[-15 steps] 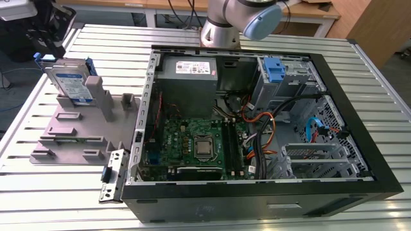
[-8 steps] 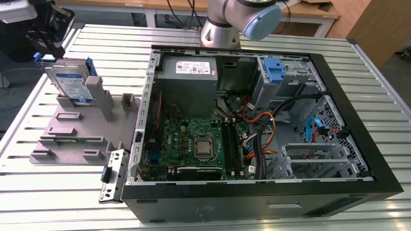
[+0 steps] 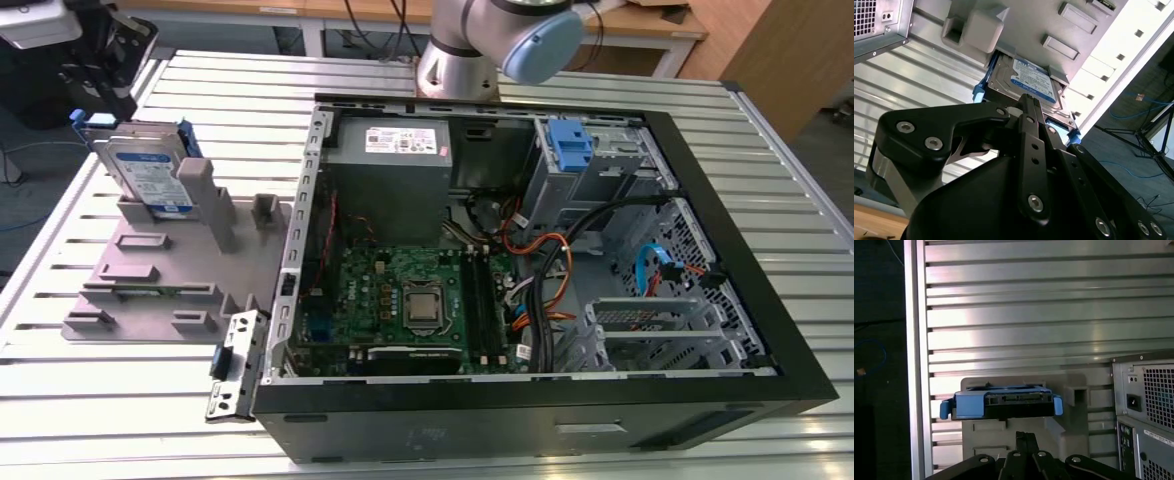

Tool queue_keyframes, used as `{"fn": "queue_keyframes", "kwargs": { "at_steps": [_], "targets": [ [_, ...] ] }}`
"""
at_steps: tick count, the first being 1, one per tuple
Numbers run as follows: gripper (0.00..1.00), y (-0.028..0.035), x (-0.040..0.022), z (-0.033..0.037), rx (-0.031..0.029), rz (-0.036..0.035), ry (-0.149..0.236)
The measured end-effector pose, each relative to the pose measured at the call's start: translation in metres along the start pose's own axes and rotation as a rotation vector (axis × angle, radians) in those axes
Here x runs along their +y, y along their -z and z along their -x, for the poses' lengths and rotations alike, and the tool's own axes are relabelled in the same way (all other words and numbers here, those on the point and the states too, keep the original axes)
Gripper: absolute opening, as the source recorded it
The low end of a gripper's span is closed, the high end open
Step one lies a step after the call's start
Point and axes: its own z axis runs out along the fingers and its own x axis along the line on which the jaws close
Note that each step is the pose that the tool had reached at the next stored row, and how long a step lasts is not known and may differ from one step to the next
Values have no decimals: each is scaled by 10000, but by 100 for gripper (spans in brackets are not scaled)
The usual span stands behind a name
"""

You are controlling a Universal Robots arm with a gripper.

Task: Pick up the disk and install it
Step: 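Reach for the disk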

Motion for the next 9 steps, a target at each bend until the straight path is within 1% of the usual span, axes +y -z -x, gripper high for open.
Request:
{"fn": "queue_keyframes", "kwargs": {
  "at_steps": [6,9],
  "targets": [
    [11,-30,73,-50,-2,3,1],
    [11,-37,86,-65,2,0,0]
  ]
}}
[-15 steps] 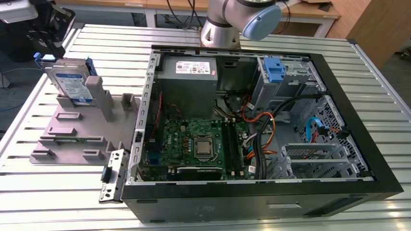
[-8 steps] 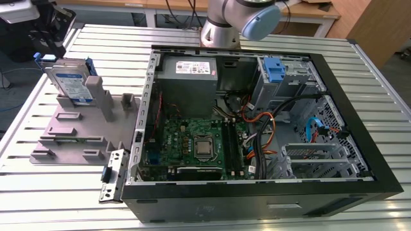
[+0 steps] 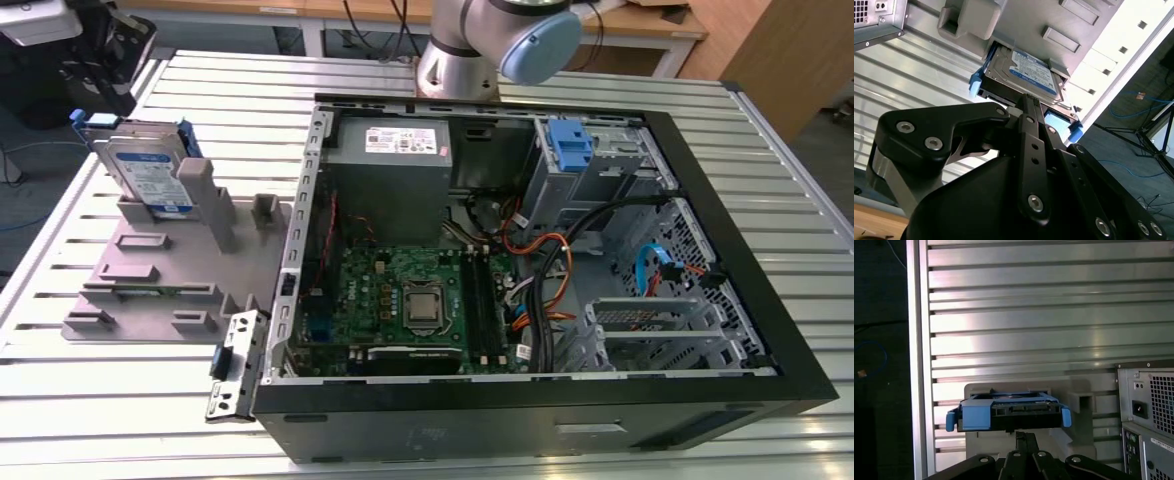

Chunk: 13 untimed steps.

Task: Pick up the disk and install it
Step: 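Reach for the disk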

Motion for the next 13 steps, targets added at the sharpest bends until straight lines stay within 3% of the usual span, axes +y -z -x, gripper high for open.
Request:
{"fn": "queue_keyframes", "kwargs": {
  "at_steps": [13],
  "targets": [
    [11,-19,2,-15,-2,1,-2]
  ]
}}
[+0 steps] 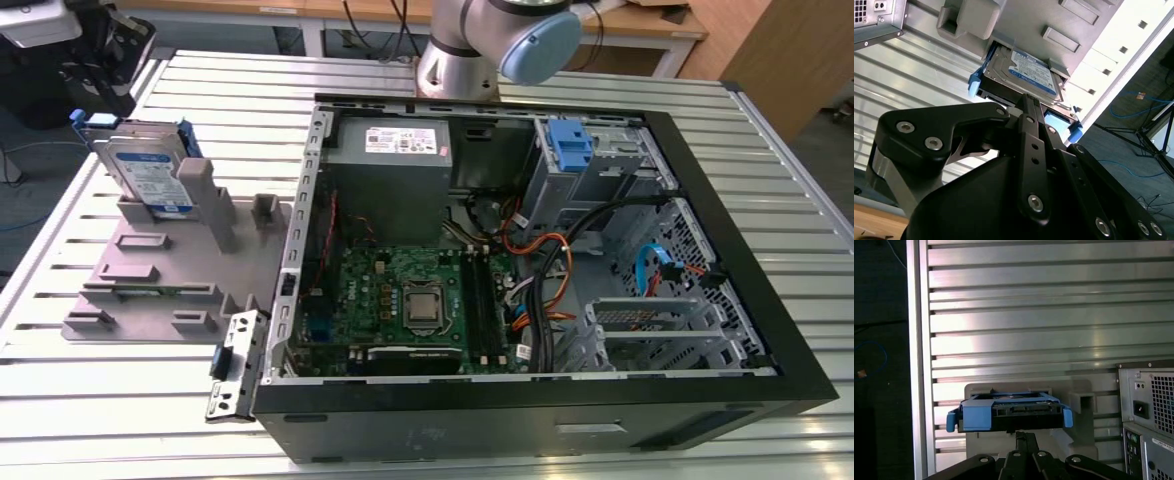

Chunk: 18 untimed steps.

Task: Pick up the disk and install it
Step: 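Reach for the disk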

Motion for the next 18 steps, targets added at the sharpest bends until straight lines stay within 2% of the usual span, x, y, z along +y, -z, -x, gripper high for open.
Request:
{"fn": "queue_keyframes", "kwargs": {
  "at_steps": [4,9,14,18],
  "targets": [
    [11,-27,18,-27,-1,0,2],
    [11,-72,63,-107,-2,1,3],
    [11,-135,81,-117,1,0,2],
    [11,-145,83,-118,1,0,2]
  ]
}}
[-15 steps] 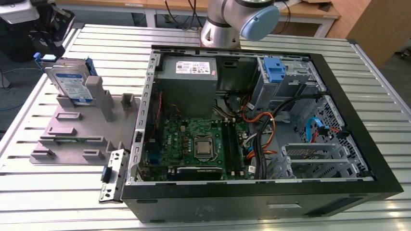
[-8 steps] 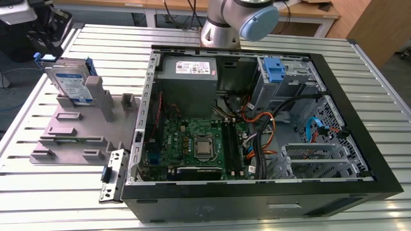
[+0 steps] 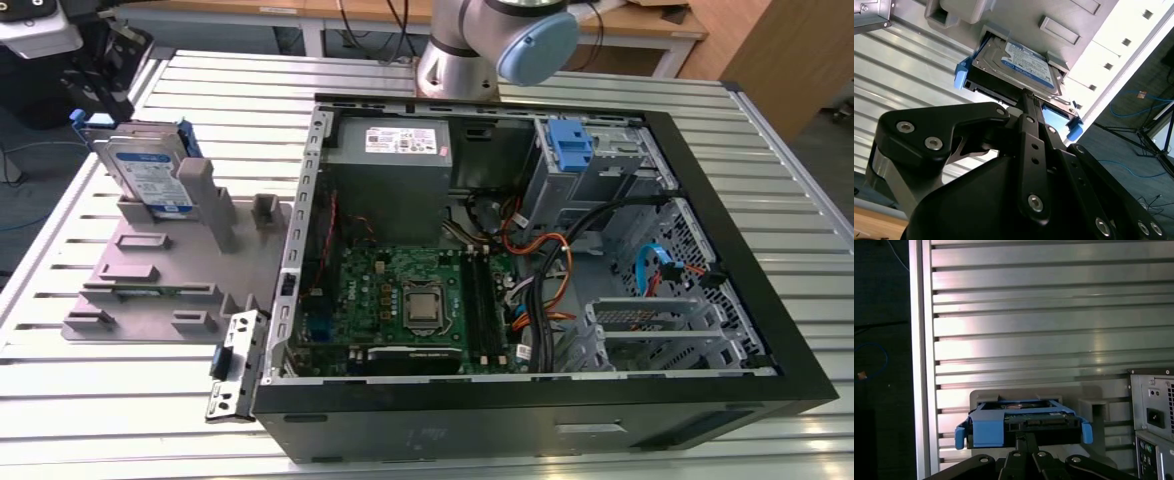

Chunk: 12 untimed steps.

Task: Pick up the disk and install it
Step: 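Pick up the disk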

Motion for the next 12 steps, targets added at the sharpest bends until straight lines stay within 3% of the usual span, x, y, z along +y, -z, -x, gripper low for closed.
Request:
{"fn": "queue_keyframes", "kwargs": {
  "at_steps": [12],
  "targets": [
    [11,-11,2,-1,1,1,23]
  ]
}}
